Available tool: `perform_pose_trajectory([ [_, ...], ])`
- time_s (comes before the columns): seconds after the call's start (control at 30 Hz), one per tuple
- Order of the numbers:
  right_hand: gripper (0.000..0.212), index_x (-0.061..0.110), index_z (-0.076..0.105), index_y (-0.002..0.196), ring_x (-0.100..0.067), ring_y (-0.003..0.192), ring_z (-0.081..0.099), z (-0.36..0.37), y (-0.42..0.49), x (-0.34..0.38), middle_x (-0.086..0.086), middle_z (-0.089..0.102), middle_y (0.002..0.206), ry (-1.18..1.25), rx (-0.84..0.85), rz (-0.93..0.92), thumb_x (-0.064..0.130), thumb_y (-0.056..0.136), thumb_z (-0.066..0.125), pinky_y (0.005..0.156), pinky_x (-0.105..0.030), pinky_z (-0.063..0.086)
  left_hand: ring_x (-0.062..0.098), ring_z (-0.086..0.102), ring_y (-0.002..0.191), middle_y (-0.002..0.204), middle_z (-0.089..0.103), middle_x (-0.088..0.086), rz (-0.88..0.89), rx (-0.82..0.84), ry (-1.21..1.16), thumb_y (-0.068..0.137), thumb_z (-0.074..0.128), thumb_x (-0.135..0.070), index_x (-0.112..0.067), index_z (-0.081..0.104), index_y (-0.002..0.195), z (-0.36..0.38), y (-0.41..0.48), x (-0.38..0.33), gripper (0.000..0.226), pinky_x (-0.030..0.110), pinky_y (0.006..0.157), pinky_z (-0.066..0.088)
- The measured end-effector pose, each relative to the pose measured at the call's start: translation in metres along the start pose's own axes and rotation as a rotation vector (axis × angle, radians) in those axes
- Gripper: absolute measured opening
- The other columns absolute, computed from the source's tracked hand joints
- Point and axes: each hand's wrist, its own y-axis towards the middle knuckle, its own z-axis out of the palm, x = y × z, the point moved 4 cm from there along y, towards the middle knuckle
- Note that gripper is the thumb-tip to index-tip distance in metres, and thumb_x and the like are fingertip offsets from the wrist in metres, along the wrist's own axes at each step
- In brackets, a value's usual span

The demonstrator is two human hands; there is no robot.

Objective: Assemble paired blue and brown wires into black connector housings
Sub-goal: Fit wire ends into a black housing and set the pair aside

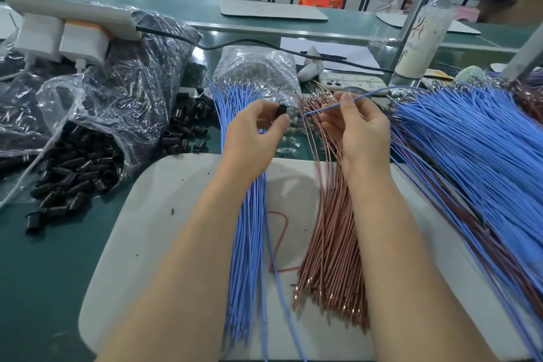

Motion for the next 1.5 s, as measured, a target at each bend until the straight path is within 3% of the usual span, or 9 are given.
perform_pose_trajectory([
  [0.17,0.022,0.016,0.06,0.077,-0.01,0.056,0.059,0.002,-0.002,-0.002,0.0,0.063,0.064,-0.037,0.011,0.003,0.015,0.098,0.052,0.055,-0.019,0.051,0.006,0.062,0.099,0.096,0.066,-0.008,-0.017,0.224,-0.14,0.09,0.063,-0.016,-0.022,0.062,0.094,0.01,-0.006,-0.011,0.007,0.026,0.093,0.048],
  [0.37,0.022,0.016,0.061,0.078,-0.009,0.055,0.056,0.002,-0.002,-0.002,0.0,0.061,0.066,-0.044,0.024,0.027,0.015,0.098,0.051,0.052,-0.017,0.048,0.019,0.061,0.101,0.093,0.064,-0.008,-0.03,0.263,-0.115,0.091,0.062,-0.018,-0.028,0.06,0.089,0.01,-0.008,-0.015,0.011,0.042,0.101,0.044],
  [0.63,0.018,0.01,0.063,0.086,-0.003,0.047,0.056,0.001,-0.003,-0.006,0.005,0.062,0.055,0.172,0.033,0.209,0.015,0.098,0.051,0.048,-0.015,0.049,0.005,0.062,0.087,0.105,0.07,0.009,-0.028,0.278,-0.231,0.091,0.061,-0.015,-0.012,0.064,0.103,0.01,-0.009,-0.015,0.013,0.013,0.079,0.049],
  [0.83,0.024,0.013,0.061,0.081,-0.006,0.049,0.06,-0.002,-0.002,0.0,0.005,0.065,0.056,0.071,-0.019,0.06,0.018,0.1,0.048,0.05,-0.016,0.049,0.006,0.059,0.096,0.094,0.065,-0.011,0.004,0.215,-0.037,0.089,0.065,-0.022,-0.031,0.06,0.088,0.011,-0.005,-0.004,0.01,0.018,0.089,0.042],
  [0.9,0.025,0.014,0.062,0.08,-0.007,0.052,0.061,0.0,-0.003,0.003,0.005,0.066,0.058,0.023,-0.024,-0.026,0.02,0.1,0.048,0.052,-0.018,0.05,0.004,0.057,0.093,0.099,0.063,-0.007,0.03,0.14,0.084,0.088,0.065,-0.022,-0.031,0.059,0.09,0.009,-0.003,0.0,0.012,0.009,0.081,0.039],
  [1.03,0.023,0.009,0.063,0.083,-0.007,0.052,0.061,0.005,-0.006,0.009,0.007,0.065,0.057,-0.076,0.001,-0.176,0.019,0.099,0.049,0.052,-0.02,0.05,-0.003,0.056,0.08,0.086,0.061,-0.014,0.043,0.085,0.087,0.087,0.065,-0.016,-0.034,0.058,0.087,0.006,-0.001,0.003,0.019,0.016,0.074,0.044],
  [1.17,0.022,0.01,0.064,0.085,-0.005,0.055,0.061,0.006,-0.01,0.013,0.01,0.064,0.056,-0.22,-0.008,-0.283,0.02,0.099,0.05,0.06,-0.028,0.054,0.001,0.058,0.084,0.087,0.062,-0.009,0.069,0.078,0.115,0.087,0.065,-0.018,-0.031,0.059,0.089,0.006,-0.003,0.0,0.015,0.016,0.076,0.046],
  [1.37,0.023,0.018,0.063,0.079,-0.011,0.061,0.063,0.015,-0.016,0.009,0.001,0.066,0.066,-0.308,0.103,-0.246,0.02,0.098,0.051,0.07,-0.037,0.055,0.007,0.056,0.083,0.092,0.062,-0.003,0.13,0.08,0.163,0.088,0.065,-0.017,-0.022,0.066,0.096,0.008,-0.004,-0.004,0.009,0.001,0.071,0.036],
  [1.5,0.023,0.019,0.068,0.077,-0.011,0.067,0.06,0.019,-0.015,0.004,0.001,0.066,0.068,-0.365,0.178,-0.188,0.02,0.096,0.054,0.074,-0.039,0.054,0.005,0.054,0.078,0.088,0.061,-0.002,0.218,0.047,0.196,0.087,0.065,-0.015,-0.012,0.07,0.099,0.008,-0.005,-0.01,0.013,0.002,0.071,0.037],
])
